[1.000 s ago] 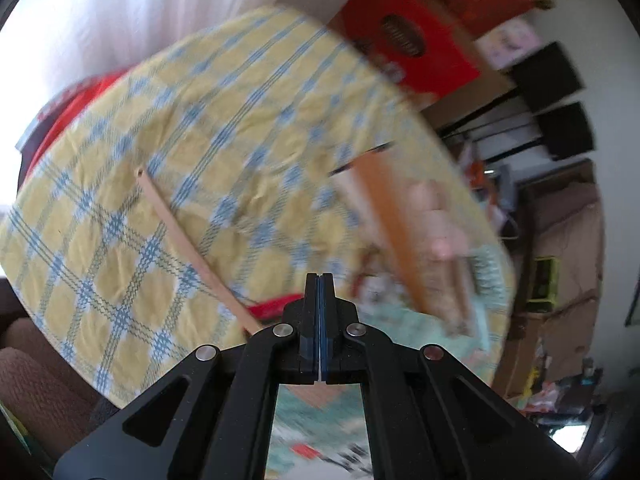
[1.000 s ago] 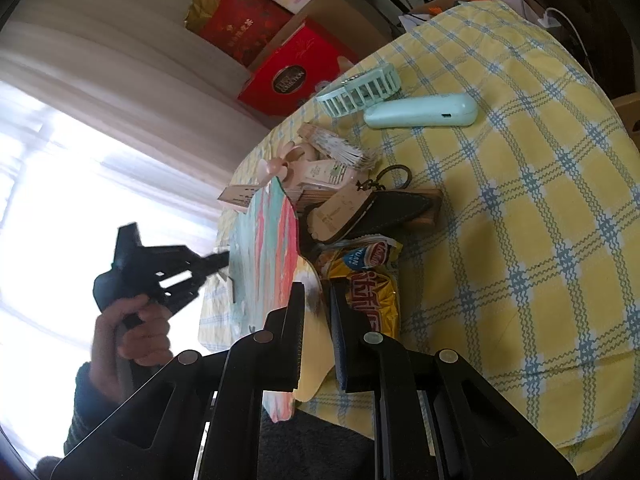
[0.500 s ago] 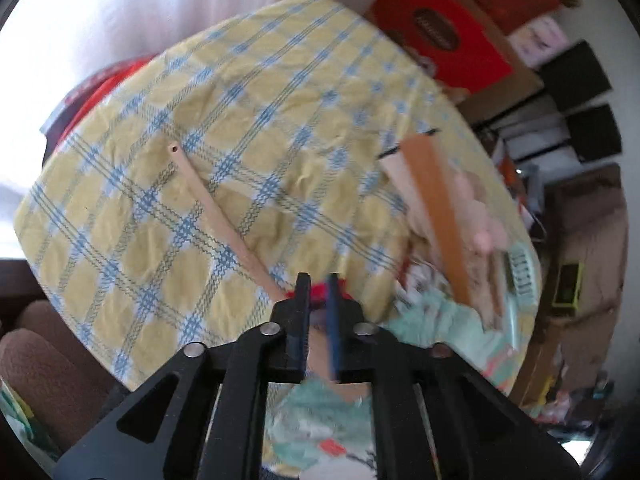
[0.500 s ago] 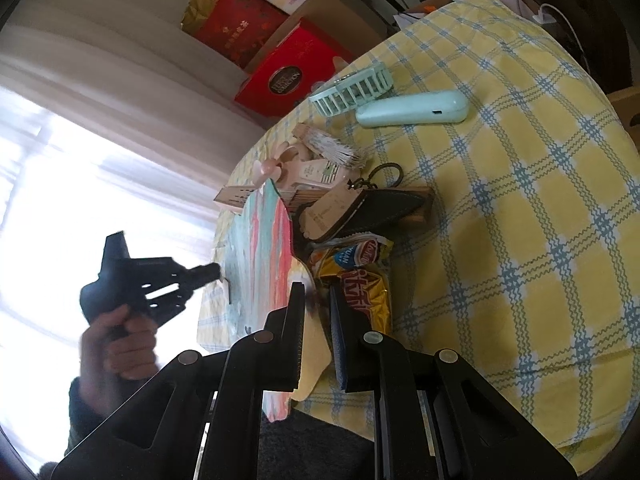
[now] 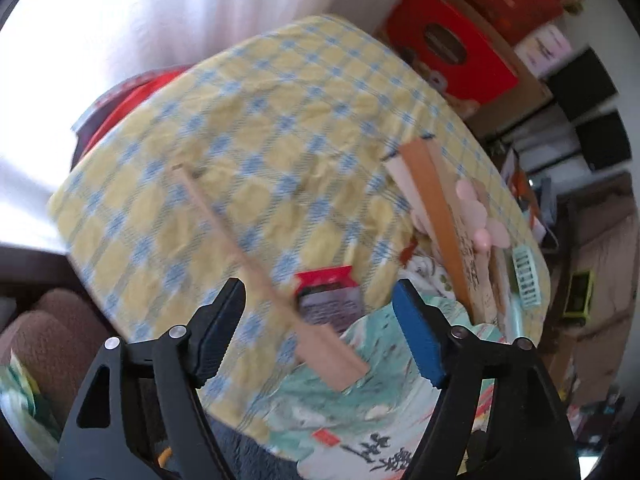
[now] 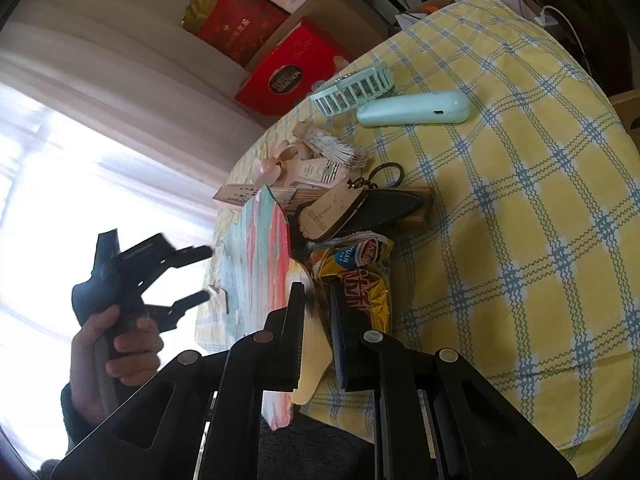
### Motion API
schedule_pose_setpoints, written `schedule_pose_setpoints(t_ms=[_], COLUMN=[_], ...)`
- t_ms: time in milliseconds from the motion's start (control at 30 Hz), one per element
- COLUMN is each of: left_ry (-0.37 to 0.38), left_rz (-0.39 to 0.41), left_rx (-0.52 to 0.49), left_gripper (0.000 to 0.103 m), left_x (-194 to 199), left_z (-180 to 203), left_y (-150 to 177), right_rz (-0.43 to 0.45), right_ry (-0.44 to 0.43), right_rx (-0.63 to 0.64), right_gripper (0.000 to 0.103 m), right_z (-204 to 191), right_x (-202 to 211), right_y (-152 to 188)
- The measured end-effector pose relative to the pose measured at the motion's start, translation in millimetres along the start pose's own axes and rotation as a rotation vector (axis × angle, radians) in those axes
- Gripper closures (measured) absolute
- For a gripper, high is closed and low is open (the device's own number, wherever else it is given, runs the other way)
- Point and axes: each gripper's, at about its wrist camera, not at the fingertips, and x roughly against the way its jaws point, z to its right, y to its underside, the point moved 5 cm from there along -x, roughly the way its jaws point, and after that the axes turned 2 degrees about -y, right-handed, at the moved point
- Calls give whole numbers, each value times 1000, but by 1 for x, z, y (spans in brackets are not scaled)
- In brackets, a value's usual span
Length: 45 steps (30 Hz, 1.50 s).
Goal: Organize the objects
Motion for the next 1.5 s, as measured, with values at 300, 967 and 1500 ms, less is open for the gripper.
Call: schedule_pose_setpoints(t_ms=[300, 967, 1500], left_ry=[-53, 68, 122], left_rz=[-111, -147, -80], left_rx=[12, 9, 6], left_gripper=[20, 85, 88], left_x=[-27, -43, -25], left_z=[-2, -15, -2], left_y=[10, -9, -13], right_rz=[-1, -1, -42], right_ry=[2, 14, -45], right_rx=[2, 14, -4], right_gripper=[91, 91, 78], right_z=[1, 0, -9], right_x=[-1, -1, 5], right_y=[0, 3, 8])
